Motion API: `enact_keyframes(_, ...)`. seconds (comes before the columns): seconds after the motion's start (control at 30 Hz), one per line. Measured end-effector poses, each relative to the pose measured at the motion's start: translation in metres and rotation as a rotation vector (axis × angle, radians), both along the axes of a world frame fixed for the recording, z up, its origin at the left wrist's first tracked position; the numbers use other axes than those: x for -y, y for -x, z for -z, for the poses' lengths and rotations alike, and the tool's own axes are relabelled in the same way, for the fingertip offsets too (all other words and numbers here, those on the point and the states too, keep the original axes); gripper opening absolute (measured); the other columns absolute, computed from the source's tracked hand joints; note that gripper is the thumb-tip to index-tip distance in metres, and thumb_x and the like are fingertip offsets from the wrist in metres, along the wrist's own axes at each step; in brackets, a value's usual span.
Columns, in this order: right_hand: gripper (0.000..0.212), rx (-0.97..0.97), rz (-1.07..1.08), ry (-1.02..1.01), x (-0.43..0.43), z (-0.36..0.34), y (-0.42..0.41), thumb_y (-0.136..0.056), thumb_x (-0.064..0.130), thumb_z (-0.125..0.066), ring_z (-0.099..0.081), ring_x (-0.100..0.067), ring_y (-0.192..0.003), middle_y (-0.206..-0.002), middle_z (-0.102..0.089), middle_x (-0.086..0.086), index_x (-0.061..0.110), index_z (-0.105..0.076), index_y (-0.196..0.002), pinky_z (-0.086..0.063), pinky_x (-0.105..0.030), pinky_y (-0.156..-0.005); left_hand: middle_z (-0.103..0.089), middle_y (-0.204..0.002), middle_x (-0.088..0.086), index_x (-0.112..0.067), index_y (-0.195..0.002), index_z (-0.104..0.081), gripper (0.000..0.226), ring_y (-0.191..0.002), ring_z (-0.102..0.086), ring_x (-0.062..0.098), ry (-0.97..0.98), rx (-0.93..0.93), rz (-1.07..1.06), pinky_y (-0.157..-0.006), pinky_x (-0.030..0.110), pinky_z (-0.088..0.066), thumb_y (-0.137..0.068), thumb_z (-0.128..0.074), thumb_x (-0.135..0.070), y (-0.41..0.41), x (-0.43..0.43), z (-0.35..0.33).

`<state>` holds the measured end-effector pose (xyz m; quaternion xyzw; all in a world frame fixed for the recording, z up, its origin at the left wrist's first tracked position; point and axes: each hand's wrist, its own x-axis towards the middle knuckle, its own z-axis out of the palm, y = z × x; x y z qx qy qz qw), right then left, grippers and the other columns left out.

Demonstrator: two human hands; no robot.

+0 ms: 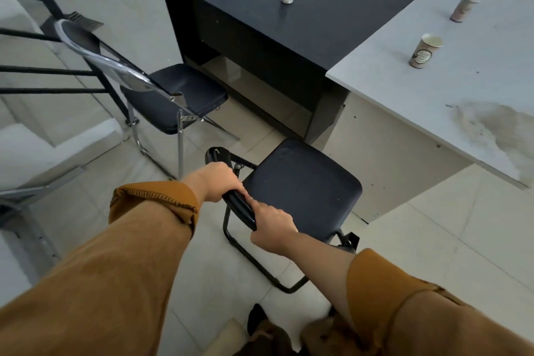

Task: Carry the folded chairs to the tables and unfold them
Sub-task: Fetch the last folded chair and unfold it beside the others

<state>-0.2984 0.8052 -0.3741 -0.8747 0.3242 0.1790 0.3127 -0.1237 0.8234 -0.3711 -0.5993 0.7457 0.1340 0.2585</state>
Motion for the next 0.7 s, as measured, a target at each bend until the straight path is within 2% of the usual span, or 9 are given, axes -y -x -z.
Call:
enact_keyframes(0.1,0.082,-0.001,-0.058,0.0,-0.004,-0.002,-0.02,-0.08,0.009,-0.05,-0.058,-0.028,-0.098,-0.119,-0.056,-0.004,0.029,-0.013,-0.151,-0.046,-0.035,-0.071,-0.061,-0.125,-0.006,-0.041,-0.135,-0.044,0.057,-0.118,-0.055,0.017,-0.023,0.009,-0.074,-0.103,0.036,-0.041,-0.089,-0.05,-0.007,-0.017,-0.015,-0.003)
enact_keyframes(0.23,0.081,0.019,-0.126,-0.01,-0.009,-0.002,-0.049,-0.081,0.01,-0.051,-0.058,-0.028,-0.098,-0.117,-0.057,-0.003,0.029,-0.016,-0.151,-0.045,-0.035,-0.071,-0.058,-0.129,-0.007,-0.04,-0.136,-0.043,0.06,-0.121,-0.053,0.016,-0.039,0.016,-0.155,-0.106,0.035,-0.038,-0.088,-0.051,-0.005,-0.044,-0.033,-0.003)
enact_keyframes(0.43,0.083,-0.001,-0.106,-0.073,-0.017,0.006,-0.074,-0.081,0.01,-0.051,-0.053,-0.029,-0.112,-0.134,-0.048,-0.001,0.03,-0.011,-0.151,-0.048,-0.041,-0.086,-0.05,-0.139,-0.006,-0.04,-0.139,-0.039,0.063,-0.134,-0.04,0.014,-0.078,0.035,-0.223,-0.118,0.039,-0.014,-0.089,-0.053,-0.004,-0.067,-0.044,0.007)
enact_keyframes(0.53,0.084,-0.035,-0.031,-0.114,-0.023,0.01,-0.08,-0.081,0.01,-0.05,-0.049,-0.032,-0.119,-0.139,-0.044,-0.002,0.034,-0.01,-0.15,-0.044,-0.051,-0.097,-0.05,-0.139,-0.008,-0.04,-0.137,-0.04,0.062,-0.135,-0.039,0.013,-0.072,0.02,-0.213,-0.118,0.043,-0.01,-0.089,-0.053,-0.004,-0.073,-0.043,0.008)
enact_keyframes(0.7,0.081,-0.09,0.057,-0.165,-0.034,0.015,-0.102,-0.084,0.014,-0.05,-0.04,-0.033,-0.129,-0.148,-0.034,-0.006,0.036,-0.007,-0.149,-0.035,-0.06,-0.101,-0.045,-0.143,-0.011,-0.038,-0.139,-0.039,0.064,-0.14,-0.032,0.013,-0.11,0.006,-0.204,-0.118,0.046,-0.005,-0.089,-0.054,-0.002,-0.093,-0.046,0.007)
